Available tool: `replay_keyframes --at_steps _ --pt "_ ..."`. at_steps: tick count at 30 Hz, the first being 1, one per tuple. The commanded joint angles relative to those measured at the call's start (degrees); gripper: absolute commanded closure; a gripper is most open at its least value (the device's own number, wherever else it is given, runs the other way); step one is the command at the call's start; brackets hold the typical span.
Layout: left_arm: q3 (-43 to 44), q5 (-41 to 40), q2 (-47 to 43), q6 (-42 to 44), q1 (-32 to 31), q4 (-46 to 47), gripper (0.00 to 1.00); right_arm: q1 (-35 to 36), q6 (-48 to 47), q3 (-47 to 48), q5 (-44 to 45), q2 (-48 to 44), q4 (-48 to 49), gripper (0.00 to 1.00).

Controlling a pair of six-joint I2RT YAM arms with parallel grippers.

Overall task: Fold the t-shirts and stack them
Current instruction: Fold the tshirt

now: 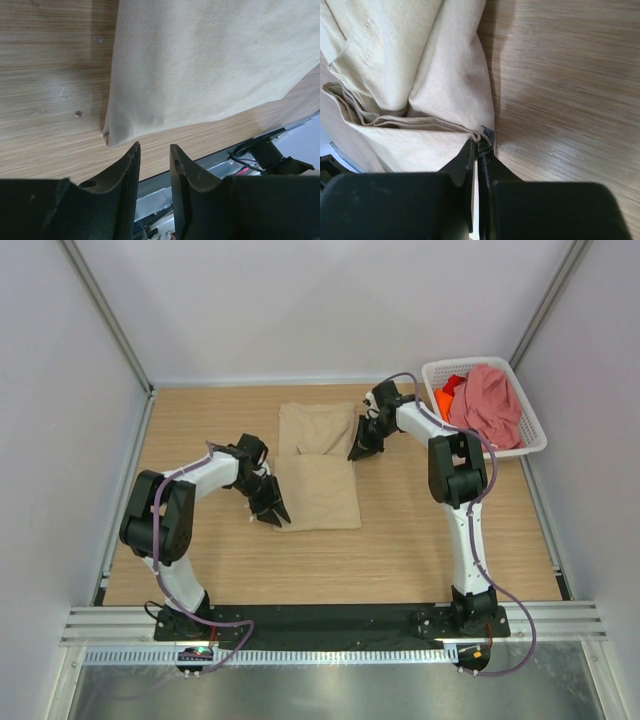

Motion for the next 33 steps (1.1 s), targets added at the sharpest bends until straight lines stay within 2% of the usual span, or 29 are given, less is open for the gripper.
replay_keyframes --at_steps 1,2,11,17,25,26,29,30,33 --pt "-0.45 1.10 -2.44 1.08 0.04 0.36 0.69 0.43 -0.79 2.68 2.76 -1.21 -0.74 0.96" --pt "-0.71 0.92 -2.61 0.99 0.04 0.28 0.69 0.43 -0.61 2.86 2.76 -1.92 -1.00 0.99" --pt "-3.26 0.92 -2.18 -0.33 0.04 2.91 0.69 0.34 0.53 -1.26 3.55 -9.31 -0.74 0.99" --pt "-4.05 0.75 -0.94 -0.42 0.13 3.79 0.69 0.34 -0.08 -2.24 4.70 -7.47 -0.65 0.99" --pt "-2.30 0.49 -2.61 -0.42 0.13 2.13 0.70 0.34 -1.14 -0.48 10.67 -4.13 -3.64 0.99" --pt "-0.64 0.14 -2.79 -0.24 0.04 1.77 0.69 0.34 -1.31 -0.39 10.24 -3.69 -3.47 0.97" --pt "3.05 -0.31 -1.83 0.55 0.65 -0.07 0.68 0.43 -2.28 1.97 9.27 -2.10 -4.69 0.77" --pt "6.20 -0.22 -0.95 0.72 0.83 -0.51 0.68 0.34 -2.46 2.94 9.79 -1.84 -5.39 0.67" --pt "12.62 0.66 2.47 1.08 2.59 -1.13 0.68 0.43 -3.60 7.77 12.24 -1.92 -8.64 0.51"
